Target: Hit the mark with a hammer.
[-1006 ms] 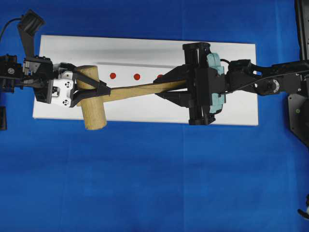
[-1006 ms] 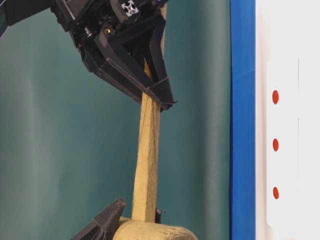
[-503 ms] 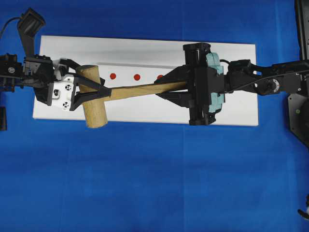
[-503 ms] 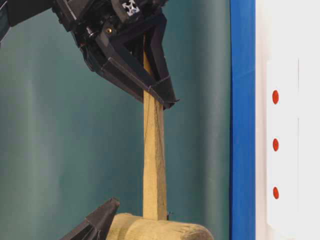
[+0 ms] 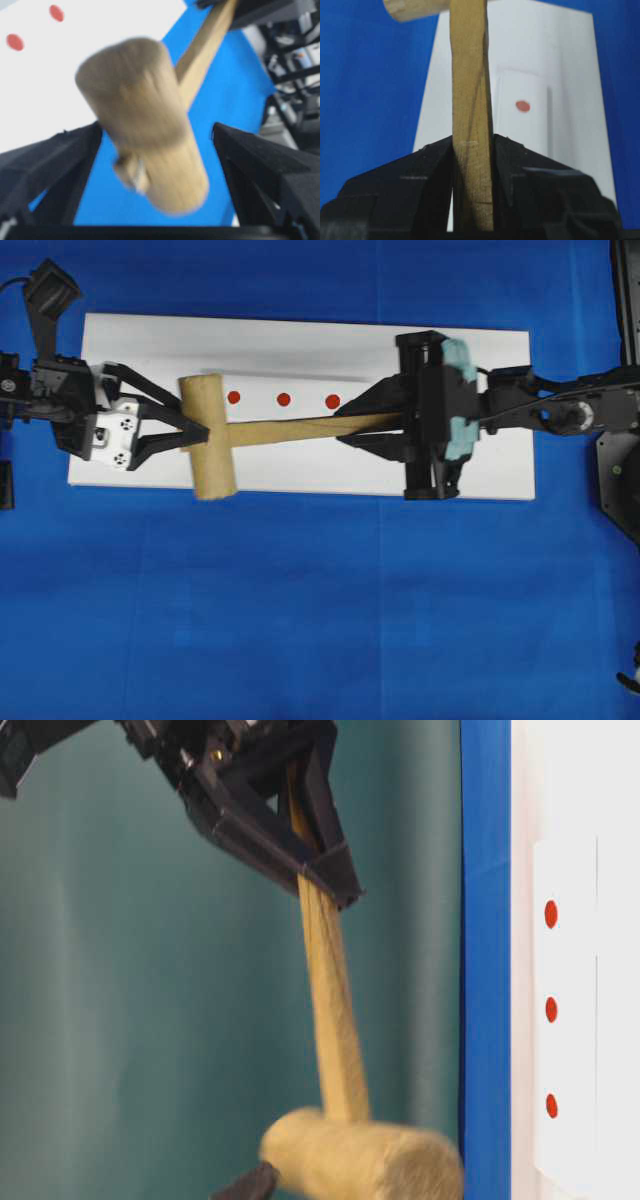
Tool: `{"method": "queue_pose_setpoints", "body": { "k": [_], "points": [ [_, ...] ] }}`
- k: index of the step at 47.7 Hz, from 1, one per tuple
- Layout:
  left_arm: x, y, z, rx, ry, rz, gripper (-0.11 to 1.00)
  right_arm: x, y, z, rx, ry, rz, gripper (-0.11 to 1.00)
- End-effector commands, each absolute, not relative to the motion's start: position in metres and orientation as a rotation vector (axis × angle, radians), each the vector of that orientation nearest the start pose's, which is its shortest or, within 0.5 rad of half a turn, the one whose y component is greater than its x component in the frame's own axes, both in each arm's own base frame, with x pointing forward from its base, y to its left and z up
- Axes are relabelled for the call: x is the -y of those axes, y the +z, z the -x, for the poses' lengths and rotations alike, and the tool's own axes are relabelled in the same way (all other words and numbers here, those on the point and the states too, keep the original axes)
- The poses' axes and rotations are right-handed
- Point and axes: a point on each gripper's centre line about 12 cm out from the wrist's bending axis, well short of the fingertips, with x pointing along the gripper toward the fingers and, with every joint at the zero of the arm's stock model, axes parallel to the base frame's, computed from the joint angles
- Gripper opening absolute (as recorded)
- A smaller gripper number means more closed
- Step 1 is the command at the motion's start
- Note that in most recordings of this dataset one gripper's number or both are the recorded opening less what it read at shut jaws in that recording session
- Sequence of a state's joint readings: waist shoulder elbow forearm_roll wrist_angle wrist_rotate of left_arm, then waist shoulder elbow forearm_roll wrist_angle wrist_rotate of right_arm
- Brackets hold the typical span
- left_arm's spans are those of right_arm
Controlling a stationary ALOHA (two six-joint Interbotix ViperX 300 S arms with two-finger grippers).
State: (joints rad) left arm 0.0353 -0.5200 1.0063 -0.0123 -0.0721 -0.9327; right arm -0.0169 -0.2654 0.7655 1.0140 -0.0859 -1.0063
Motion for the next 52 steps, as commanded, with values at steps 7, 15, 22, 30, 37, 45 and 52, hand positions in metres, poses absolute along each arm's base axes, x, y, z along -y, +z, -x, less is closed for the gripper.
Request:
{"method": "queue_pose_setpoints", "body": {
  "k": [7, 15, 22, 30, 37, 45, 52],
  "points": [
    [-0.004, 0.234, -0.261, -0.371, 0.207, 0.923, 0.9, 0.016, 0.253, -0.332, -0.4, -0.114, -0.057, 0.09],
    [-0.003, 0.235, -0.252, -0.365, 0.198, 0.922, 0.9, 0.016, 0.253, -0.329, -0.397, -0.115, -0.061, 0.09],
    [-0.003, 0.234, -0.252, -0.366, 0.197, 0.916, 0.9, 0.016, 0.253, -0.33, -0.399, -0.116, -0.061, 0.09],
    [-0.005, 0.236, -0.254, -0.362, 0.184, 0.826, 0.89, 0.014, 0.252, -0.332, -0.405, -0.116, -0.104, 0.09],
    [-0.016, 0.237, -0.253, -0.356, 0.187, 0.661, 0.89, -0.003, 0.245, -0.335, -0.424, -0.094, -0.168, 0.09],
    [-0.024, 0.24, -0.253, -0.326, 0.17, 0.459, 0.89, -0.028, 0.237, -0.338, -0.429, -0.083, -0.196, 0.09],
    [-0.028, 0.24, -0.253, -0.326, 0.155, 0.276, 0.89, -0.055, 0.23, -0.341, -0.421, -0.098, -0.214, 0.09]
  ]
}}
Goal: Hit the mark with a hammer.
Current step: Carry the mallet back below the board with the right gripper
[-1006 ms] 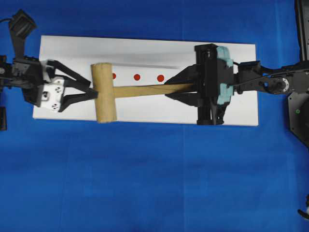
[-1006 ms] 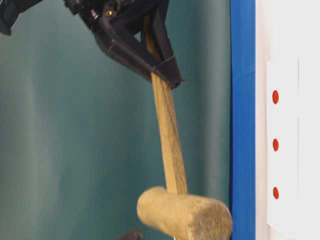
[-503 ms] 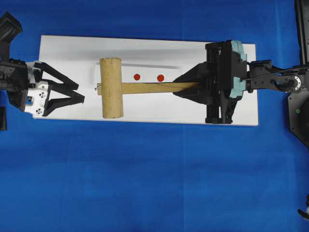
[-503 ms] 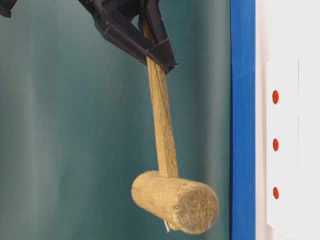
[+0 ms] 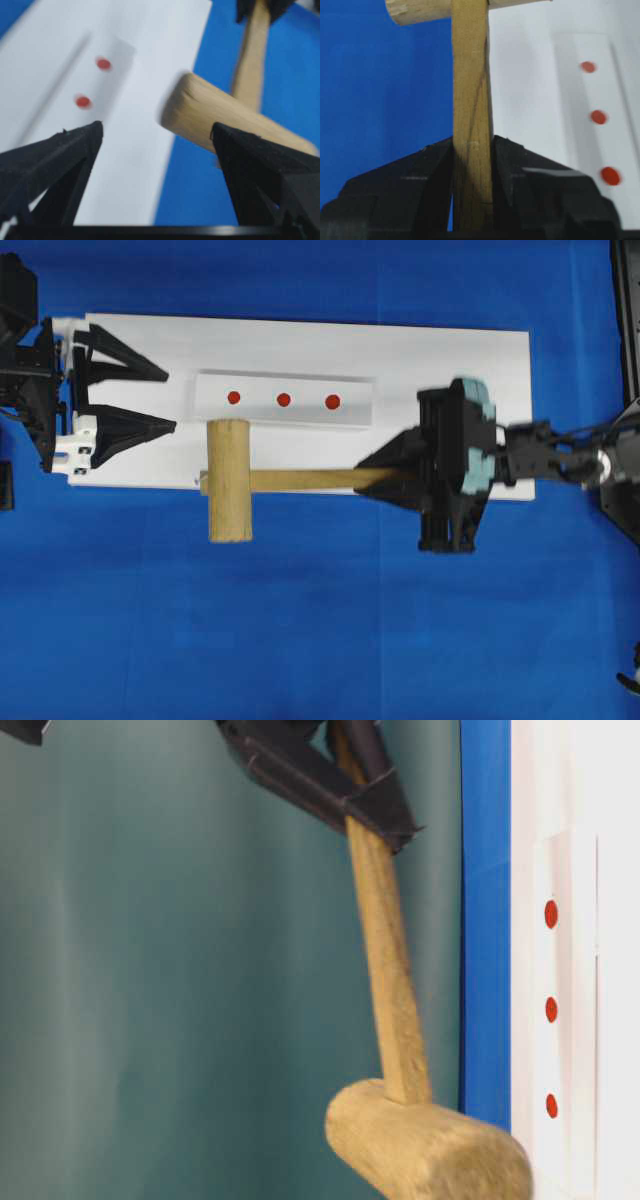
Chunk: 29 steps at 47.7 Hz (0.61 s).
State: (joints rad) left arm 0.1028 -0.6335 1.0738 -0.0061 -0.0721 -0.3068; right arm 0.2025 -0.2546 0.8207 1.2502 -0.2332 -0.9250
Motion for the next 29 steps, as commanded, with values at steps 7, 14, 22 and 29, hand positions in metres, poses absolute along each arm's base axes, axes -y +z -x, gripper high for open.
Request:
{"method": "queue_pose_setpoints", "body": {
  "k": [7, 14, 22, 29],
  "points": [
    [-0.032, 0.238, -0.253, -0.338, 0.147, 0.142, 0.89, -0.083, 0.22, -0.345, -0.428, -0.096, -0.23, 0.09],
    [-0.038, 0.239, -0.253, -0.332, 0.162, 0.11, 0.89, -0.105, 0.211, -0.353, -0.445, -0.082, -0.235, 0.09],
    [-0.039, 0.238, -0.252, -0.33, 0.165, 0.109, 0.89, -0.115, 0.206, -0.361, -0.454, -0.073, -0.228, 0.09],
    [-0.038, 0.237, -0.25, -0.33, 0.166, 0.113, 0.89, -0.116, 0.2, -0.364, -0.471, -0.073, -0.223, 0.09]
  ]
}}
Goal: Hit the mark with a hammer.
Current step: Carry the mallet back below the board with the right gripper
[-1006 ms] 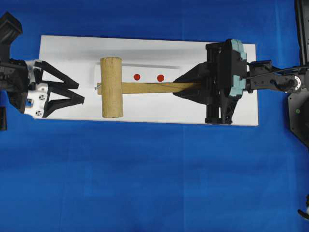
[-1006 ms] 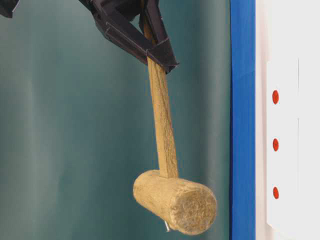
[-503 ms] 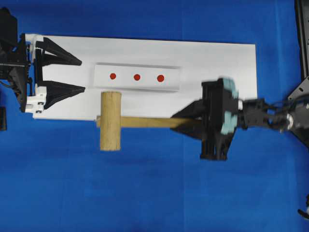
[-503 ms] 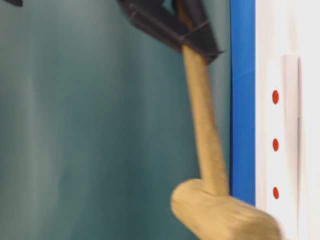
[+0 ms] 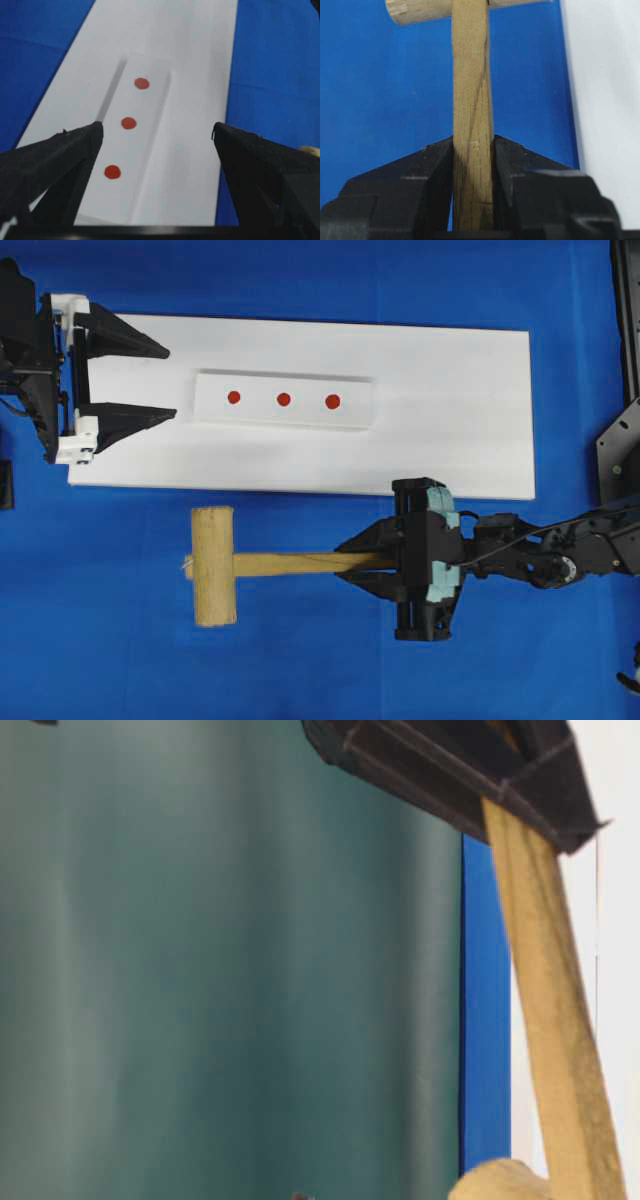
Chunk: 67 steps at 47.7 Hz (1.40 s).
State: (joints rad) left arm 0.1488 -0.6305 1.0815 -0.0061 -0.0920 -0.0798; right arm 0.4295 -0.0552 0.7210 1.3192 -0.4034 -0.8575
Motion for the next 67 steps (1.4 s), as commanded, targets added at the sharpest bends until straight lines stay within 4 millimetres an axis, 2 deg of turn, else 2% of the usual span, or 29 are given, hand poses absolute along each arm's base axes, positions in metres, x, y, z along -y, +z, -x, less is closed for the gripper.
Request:
{"method": "queue_pose_setpoints", "body": {
  "k": [1, 19, 30, 67],
  "points": [
    [-0.038, 0.238, -0.25, -0.328, 0.166, 0.115, 0.89, -0.116, 0.199, -0.364, -0.473, -0.073, -0.221, 0.09],
    [-0.038, 0.237, -0.25, -0.33, 0.167, 0.118, 0.89, -0.13, 0.154, -0.384, -0.584, -0.065, -0.194, 0.09],
    [-0.038, 0.236, -0.249, -0.334, 0.167, 0.118, 0.89, -0.13, 0.132, -0.392, -0.629, -0.086, -0.192, 0.09],
    [-0.039, 0.232, -0.249, -0.346, 0.17, 0.122, 0.89, -0.125, 0.098, -0.383, -0.731, -0.088, -0.186, 0.09]
  ]
}}
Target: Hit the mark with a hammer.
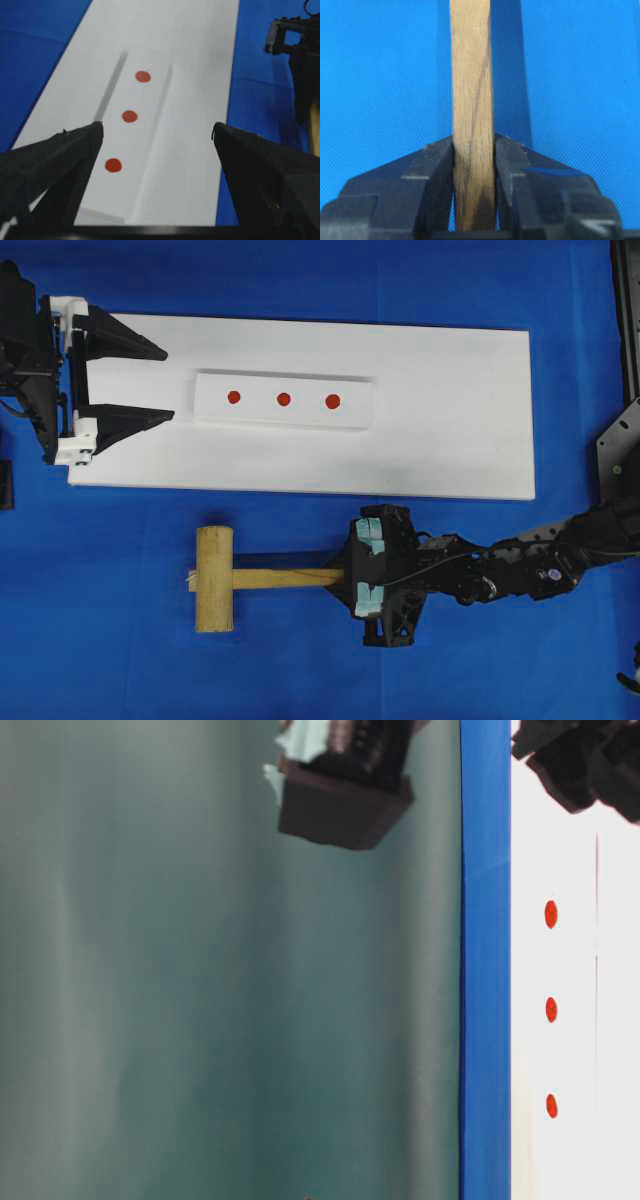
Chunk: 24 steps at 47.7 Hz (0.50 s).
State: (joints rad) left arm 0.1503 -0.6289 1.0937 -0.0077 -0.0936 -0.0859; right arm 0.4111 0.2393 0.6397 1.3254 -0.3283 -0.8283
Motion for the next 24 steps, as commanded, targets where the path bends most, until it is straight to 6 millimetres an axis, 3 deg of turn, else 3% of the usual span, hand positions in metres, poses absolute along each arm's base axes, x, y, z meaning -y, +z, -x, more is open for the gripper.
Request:
{"method": "queue_pose_setpoints", "body": {
  "k": [1, 13, 17, 24],
  "points": [
    [-0.039, 0.231, -0.249, -0.348, 0.17, 0.123, 0.89, -0.125, 0.097, -0.383, -0.735, -0.089, -0.185, 0.09],
    [-0.039, 0.231, -0.249, -0.348, 0.171, 0.123, 0.89, -0.122, 0.092, -0.385, -0.742, -0.1, -0.18, 0.1],
    [-0.039, 0.231, -0.249, -0.349, 0.171, 0.123, 0.89, -0.122, 0.091, -0.384, -0.743, -0.103, -0.18, 0.28],
    [-0.039, 0.23, -0.249, -0.354, 0.172, 0.125, 0.89, -0.12, 0.102, -0.385, -0.71, -0.107, -0.174, 0.7]
  ]
}}
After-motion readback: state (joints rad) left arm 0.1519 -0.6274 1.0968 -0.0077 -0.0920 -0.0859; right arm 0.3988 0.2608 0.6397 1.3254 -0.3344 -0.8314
